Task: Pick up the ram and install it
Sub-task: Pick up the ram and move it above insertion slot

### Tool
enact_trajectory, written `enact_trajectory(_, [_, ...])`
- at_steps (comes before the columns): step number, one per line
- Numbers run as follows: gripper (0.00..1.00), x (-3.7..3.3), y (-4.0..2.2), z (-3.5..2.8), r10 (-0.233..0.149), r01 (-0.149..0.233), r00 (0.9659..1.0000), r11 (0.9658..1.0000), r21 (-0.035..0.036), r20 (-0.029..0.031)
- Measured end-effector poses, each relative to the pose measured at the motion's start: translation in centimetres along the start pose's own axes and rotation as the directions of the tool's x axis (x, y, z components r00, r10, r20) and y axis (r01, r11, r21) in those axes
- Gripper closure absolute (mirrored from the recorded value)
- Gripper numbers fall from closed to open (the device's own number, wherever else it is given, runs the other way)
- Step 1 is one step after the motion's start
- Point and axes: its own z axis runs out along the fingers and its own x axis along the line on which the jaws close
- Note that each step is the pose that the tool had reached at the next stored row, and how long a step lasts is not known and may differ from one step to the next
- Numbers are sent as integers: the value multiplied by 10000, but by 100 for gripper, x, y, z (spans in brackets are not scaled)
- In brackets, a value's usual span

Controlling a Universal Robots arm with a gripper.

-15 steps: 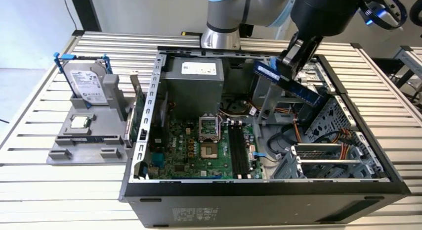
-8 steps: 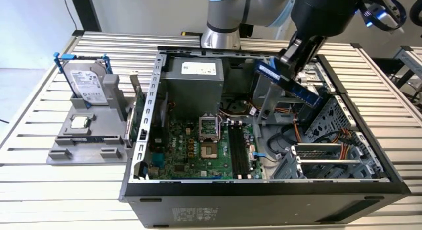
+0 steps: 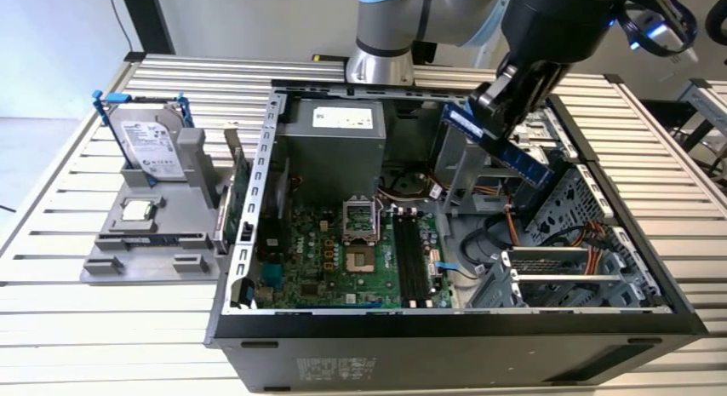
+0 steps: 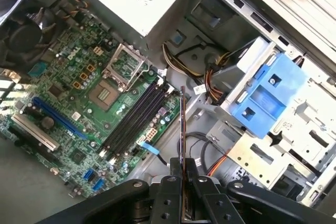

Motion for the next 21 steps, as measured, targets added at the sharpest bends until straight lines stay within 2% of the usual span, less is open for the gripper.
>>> enact_trajectory(6, [100, 1, -1, 0, 621, -621, 9981, 9981, 25, 31])
enact_trajectory(11, [100, 1, -1, 0, 1088, -1088, 9940, 9941, 43, 55])
enact_trajectory(16, [100, 1, -1, 0, 1644, -1644, 9864, 9864, 64, 85])
enact_trajectory(21, [100, 1, -1, 0, 2210, -2211, 9752, 9752, 83, 117])
